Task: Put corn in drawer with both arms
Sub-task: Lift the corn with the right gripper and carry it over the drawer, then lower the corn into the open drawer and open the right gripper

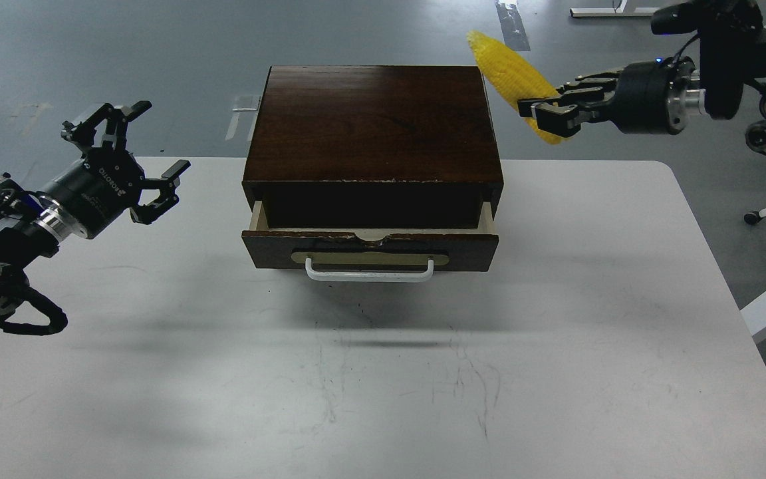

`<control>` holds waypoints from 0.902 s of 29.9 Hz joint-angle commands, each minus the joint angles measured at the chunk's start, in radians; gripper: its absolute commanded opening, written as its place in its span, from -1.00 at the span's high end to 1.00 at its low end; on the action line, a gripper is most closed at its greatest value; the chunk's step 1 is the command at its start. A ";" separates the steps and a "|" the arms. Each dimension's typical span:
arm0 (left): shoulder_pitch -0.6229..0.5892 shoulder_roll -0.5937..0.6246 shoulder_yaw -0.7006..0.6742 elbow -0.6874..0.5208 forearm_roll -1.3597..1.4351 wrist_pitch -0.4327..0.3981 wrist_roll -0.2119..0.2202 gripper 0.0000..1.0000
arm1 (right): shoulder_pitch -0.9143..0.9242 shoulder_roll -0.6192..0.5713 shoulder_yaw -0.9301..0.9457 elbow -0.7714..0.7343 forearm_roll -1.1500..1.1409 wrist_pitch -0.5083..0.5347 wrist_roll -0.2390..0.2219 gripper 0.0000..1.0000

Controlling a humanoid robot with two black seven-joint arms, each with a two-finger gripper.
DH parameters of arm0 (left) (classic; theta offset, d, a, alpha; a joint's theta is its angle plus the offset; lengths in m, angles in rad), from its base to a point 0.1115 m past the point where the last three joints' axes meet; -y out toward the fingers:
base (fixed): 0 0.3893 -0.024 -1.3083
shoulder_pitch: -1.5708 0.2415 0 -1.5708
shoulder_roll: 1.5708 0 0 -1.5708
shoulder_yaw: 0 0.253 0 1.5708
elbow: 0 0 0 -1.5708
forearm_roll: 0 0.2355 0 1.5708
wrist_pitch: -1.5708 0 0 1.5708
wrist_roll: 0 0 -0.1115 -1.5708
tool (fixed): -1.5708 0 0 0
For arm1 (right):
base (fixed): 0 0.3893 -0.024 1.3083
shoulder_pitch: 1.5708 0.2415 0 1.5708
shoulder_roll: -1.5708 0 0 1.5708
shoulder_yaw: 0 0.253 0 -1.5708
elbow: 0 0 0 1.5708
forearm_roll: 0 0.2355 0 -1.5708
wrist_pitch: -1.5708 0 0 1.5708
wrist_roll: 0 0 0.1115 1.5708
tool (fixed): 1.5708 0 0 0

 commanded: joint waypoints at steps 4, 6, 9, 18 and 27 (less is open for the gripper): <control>0.002 0.005 -0.001 0.000 0.000 0.000 0.000 -0.96 | 0.114 0.214 -0.089 0.061 -0.006 -0.008 0.000 1.00; 0.002 0.008 -0.001 -0.002 0.000 0.000 0.000 -0.96 | 0.117 0.262 -0.107 0.063 -0.015 -0.037 0.000 1.00; 0.002 0.010 -0.001 0.000 0.000 0.000 0.000 -0.96 | 0.130 0.329 -0.151 0.063 -0.082 -0.100 0.000 1.00; 0.000 0.011 -0.007 -0.002 0.000 0.000 0.000 -0.96 | 0.143 0.383 -0.188 0.058 -0.194 -0.181 0.000 1.00; 0.000 0.021 -0.007 -0.012 0.000 0.000 0.000 -0.96 | 0.130 0.385 -0.271 0.026 -0.244 -0.209 0.000 1.00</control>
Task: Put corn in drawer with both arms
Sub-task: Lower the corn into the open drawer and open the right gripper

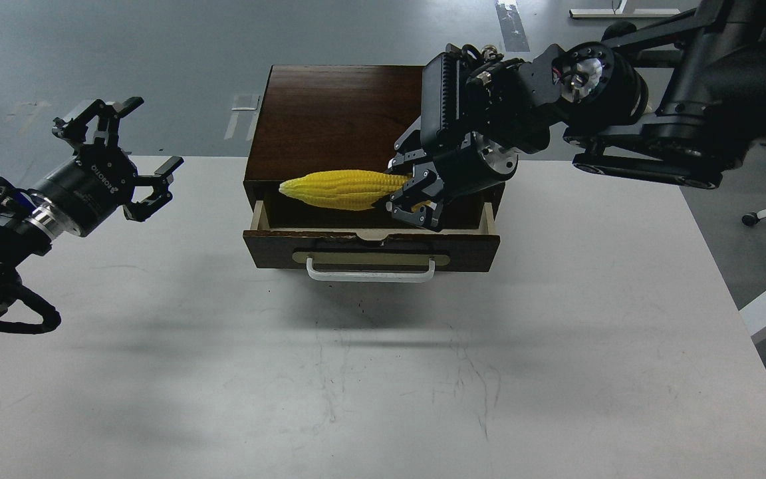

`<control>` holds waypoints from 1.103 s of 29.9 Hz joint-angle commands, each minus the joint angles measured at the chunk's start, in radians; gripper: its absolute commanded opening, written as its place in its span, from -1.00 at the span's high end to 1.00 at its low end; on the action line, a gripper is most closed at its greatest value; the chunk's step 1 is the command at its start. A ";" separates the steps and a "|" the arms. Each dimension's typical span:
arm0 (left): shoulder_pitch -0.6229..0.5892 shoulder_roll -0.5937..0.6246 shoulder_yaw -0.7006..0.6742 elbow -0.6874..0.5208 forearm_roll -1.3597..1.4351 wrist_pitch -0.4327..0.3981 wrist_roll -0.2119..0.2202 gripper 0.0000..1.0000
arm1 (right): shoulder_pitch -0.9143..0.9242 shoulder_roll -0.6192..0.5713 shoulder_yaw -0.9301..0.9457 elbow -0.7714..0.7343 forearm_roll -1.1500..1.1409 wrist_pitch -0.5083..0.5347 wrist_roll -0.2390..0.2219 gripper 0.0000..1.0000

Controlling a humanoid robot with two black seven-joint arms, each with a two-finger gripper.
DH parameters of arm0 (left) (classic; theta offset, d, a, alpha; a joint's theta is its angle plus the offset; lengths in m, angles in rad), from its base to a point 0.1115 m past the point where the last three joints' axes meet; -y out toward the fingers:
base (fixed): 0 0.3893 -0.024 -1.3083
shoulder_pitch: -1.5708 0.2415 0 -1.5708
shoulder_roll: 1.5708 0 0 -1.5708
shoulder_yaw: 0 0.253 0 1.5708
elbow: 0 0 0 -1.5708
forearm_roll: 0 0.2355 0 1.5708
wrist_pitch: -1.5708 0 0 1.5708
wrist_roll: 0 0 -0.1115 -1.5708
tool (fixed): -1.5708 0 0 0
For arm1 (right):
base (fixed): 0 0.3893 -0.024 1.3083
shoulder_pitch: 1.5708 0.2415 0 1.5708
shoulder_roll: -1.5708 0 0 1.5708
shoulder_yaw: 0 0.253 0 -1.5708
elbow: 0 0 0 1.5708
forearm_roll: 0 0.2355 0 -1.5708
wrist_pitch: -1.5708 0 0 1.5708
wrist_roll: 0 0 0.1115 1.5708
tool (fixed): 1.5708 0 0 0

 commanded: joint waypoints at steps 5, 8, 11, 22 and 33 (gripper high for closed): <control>0.000 0.013 -0.002 -0.015 0.000 0.000 0.000 -0.96 | -0.036 0.002 -0.026 -0.019 0.000 -0.003 0.000 0.87; 0.000 0.014 -0.002 -0.016 0.000 0.000 0.000 -0.96 | -0.056 0.002 -0.027 -0.030 0.000 -0.003 0.000 0.72; 0.000 0.014 -0.002 -0.016 0.000 0.000 0.000 -0.96 | -0.062 0.000 -0.027 -0.032 -0.001 -0.003 0.000 0.49; 0.000 0.014 -0.002 -0.015 0.000 0.000 0.000 -0.96 | -0.064 0.003 -0.041 -0.033 0.003 -0.005 0.000 -0.02; 0.002 0.014 -0.002 -0.015 0.000 0.000 0.000 -0.96 | -0.052 -0.001 -0.041 -0.027 0.009 -0.008 0.000 -0.30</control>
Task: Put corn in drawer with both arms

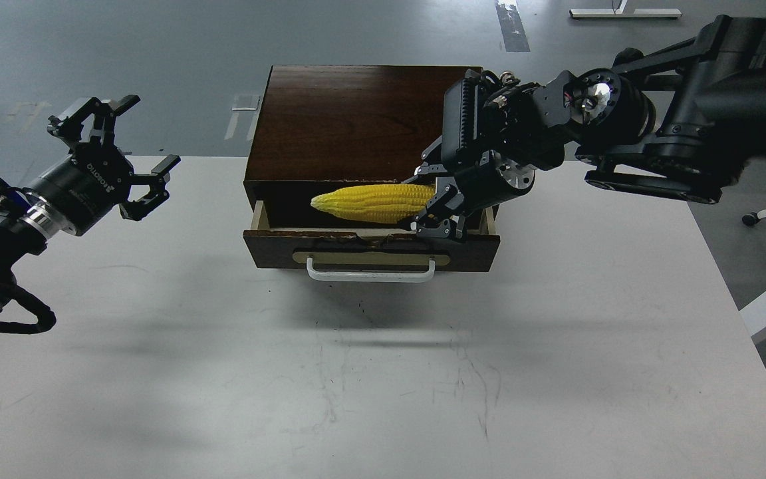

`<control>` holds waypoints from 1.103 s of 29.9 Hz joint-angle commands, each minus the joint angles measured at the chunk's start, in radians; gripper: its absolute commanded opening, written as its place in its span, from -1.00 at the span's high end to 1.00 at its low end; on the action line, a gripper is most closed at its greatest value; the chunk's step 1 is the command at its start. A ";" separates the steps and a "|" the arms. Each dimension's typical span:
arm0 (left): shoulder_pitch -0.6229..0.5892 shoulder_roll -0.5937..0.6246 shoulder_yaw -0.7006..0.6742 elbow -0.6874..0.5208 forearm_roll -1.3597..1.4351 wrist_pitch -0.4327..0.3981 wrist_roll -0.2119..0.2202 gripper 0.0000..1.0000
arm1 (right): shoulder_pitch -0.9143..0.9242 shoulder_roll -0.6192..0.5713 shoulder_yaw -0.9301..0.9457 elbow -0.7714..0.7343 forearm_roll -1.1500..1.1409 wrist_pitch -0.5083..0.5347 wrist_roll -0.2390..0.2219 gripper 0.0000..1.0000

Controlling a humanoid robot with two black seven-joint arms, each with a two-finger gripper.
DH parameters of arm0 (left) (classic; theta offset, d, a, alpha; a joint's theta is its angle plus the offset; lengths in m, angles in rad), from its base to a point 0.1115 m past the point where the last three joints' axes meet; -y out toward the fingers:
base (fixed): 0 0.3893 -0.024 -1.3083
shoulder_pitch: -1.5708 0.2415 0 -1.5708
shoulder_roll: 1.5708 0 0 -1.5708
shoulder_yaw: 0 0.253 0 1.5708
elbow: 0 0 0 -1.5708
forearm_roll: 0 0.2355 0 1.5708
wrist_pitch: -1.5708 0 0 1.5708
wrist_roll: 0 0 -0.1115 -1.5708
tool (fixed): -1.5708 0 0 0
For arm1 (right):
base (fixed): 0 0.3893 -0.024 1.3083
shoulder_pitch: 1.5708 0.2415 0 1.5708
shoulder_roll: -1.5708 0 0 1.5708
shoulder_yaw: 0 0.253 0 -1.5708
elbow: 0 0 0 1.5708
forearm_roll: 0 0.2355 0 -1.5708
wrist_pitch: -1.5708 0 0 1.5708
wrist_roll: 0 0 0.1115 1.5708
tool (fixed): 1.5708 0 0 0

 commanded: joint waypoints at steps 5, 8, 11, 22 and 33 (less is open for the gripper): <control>0.001 0.000 0.000 0.000 0.000 0.000 0.000 -0.96 | 0.020 -0.002 0.005 0.006 0.006 -0.003 0.000 -0.60; 0.001 0.000 0.000 0.000 0.000 0.000 0.000 -0.96 | 0.028 -0.005 0.008 0.011 0.011 -0.011 0.000 -0.66; 0.001 0.000 0.000 0.000 0.000 0.000 0.000 -0.96 | 0.049 -0.023 0.029 0.009 0.035 -0.011 0.000 -0.66; 0.002 -0.011 -0.001 0.002 0.000 0.000 0.000 -0.96 | -0.039 -0.193 0.192 0.002 0.573 -0.009 0.000 -0.93; 0.005 -0.048 -0.003 0.003 0.000 0.000 0.000 -0.96 | -0.604 -0.344 0.741 -0.031 1.041 -0.012 0.000 -1.00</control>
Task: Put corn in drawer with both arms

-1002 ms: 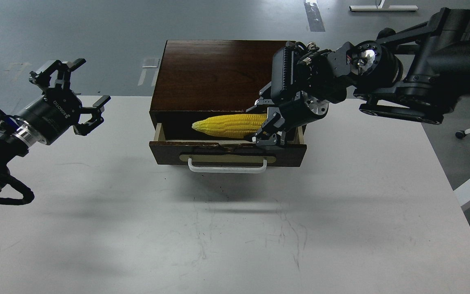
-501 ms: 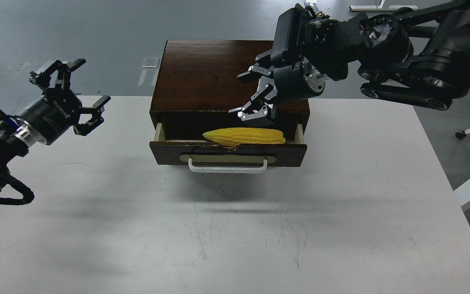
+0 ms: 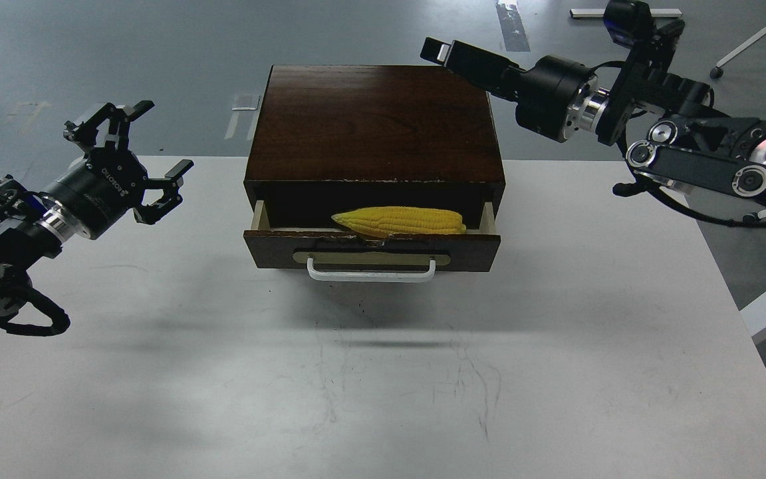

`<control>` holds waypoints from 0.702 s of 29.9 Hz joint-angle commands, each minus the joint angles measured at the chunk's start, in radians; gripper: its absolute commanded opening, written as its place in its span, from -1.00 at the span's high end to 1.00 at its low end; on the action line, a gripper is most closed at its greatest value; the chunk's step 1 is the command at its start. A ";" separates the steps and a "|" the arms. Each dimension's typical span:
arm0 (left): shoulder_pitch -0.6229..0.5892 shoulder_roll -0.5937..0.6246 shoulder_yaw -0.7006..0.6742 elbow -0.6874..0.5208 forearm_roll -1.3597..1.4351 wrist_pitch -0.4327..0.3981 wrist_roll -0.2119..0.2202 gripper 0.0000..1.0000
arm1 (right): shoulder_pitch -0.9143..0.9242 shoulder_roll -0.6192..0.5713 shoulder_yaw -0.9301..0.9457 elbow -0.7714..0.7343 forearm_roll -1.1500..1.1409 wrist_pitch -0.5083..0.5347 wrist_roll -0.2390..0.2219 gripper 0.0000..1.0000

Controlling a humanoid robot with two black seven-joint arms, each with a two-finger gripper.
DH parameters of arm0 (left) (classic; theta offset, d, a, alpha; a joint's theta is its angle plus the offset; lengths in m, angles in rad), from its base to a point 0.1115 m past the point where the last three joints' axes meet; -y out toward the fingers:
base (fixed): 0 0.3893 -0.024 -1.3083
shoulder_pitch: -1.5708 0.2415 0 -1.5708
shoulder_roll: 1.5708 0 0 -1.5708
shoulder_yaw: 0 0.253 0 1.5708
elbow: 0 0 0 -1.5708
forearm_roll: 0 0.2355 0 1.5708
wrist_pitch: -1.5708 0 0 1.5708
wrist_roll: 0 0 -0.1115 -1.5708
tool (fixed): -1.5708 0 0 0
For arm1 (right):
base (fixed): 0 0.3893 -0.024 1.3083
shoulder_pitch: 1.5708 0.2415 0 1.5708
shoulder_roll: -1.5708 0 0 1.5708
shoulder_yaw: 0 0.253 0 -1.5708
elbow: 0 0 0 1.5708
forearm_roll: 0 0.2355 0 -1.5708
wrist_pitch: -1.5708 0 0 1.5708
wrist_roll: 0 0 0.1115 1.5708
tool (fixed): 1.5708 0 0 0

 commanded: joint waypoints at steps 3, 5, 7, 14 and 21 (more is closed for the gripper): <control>0.003 -0.024 -0.003 0.011 -0.001 0.000 0.000 -0.96 | -0.329 -0.009 0.341 -0.068 0.139 -0.003 0.000 -1.00; 0.005 -0.031 -0.003 0.011 -0.001 0.000 0.000 -0.96 | -0.432 -0.001 0.448 -0.118 0.200 -0.003 0.000 -1.00; 0.008 -0.039 -0.004 0.011 -0.001 0.000 0.000 -0.96 | -0.493 0.028 0.525 -0.170 0.271 -0.002 0.000 -1.00; 0.032 -0.076 -0.021 0.017 -0.001 0.000 0.000 -0.96 | -0.583 0.076 0.595 -0.217 0.487 0.006 0.000 -1.00; 0.038 -0.077 -0.034 0.017 -0.001 0.000 0.000 -0.96 | -0.627 0.097 0.598 -0.205 0.487 0.008 0.000 -1.00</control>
